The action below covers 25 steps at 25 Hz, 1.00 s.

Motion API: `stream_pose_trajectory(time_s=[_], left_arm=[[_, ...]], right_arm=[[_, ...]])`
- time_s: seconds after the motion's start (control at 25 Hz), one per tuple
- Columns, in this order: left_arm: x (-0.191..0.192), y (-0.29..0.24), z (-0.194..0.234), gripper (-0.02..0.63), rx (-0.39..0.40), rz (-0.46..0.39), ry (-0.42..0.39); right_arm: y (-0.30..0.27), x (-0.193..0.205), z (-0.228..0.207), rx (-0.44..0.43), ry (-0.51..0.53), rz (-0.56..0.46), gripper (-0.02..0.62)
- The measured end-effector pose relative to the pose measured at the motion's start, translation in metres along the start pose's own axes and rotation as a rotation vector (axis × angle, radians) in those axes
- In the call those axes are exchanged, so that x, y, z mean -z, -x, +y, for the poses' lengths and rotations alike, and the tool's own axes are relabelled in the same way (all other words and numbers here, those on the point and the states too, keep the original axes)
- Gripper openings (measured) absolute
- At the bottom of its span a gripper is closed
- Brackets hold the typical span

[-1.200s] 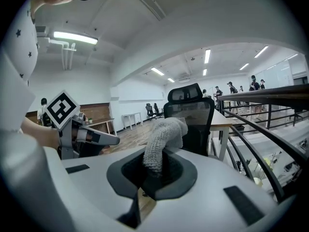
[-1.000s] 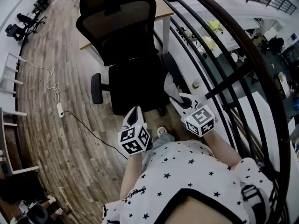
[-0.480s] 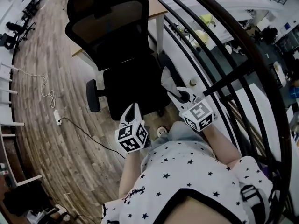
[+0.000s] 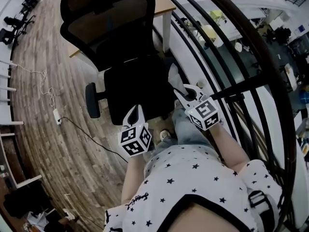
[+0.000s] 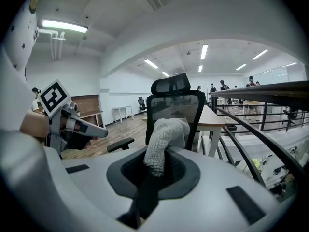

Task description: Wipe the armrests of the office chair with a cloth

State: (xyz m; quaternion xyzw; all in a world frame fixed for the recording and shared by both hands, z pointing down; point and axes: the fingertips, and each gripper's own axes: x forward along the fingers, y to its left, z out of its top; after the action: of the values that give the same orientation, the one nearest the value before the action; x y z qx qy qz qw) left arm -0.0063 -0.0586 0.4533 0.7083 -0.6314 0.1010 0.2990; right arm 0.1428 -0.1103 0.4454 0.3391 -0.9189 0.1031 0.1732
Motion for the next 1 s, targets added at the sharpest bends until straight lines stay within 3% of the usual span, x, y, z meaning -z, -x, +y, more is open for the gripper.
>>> stream_pose_trajectory(time_s=[0.52, 0.72, 1.0], left_arm=[[-0.011, -0.057, -0.008, 0.003, -0.032, 0.040, 0.040], [-0.006, -0.074, -0.003, 0.003, -0.035, 0.064, 0.042], [0.003, -0.099, -0.005, 0.003, -0.049, 0.104, 0.036]], right_arm=[[-0.052, 0.018, -0.072, -0.012, 0.045, 0.083, 0.026], [-0.079, 0.034, -0.098, 0.021, 0.068, 0.134, 0.026], [-0.118, 0.069, -0.133, 0.022, 0.190, 0.259, 0.026]])
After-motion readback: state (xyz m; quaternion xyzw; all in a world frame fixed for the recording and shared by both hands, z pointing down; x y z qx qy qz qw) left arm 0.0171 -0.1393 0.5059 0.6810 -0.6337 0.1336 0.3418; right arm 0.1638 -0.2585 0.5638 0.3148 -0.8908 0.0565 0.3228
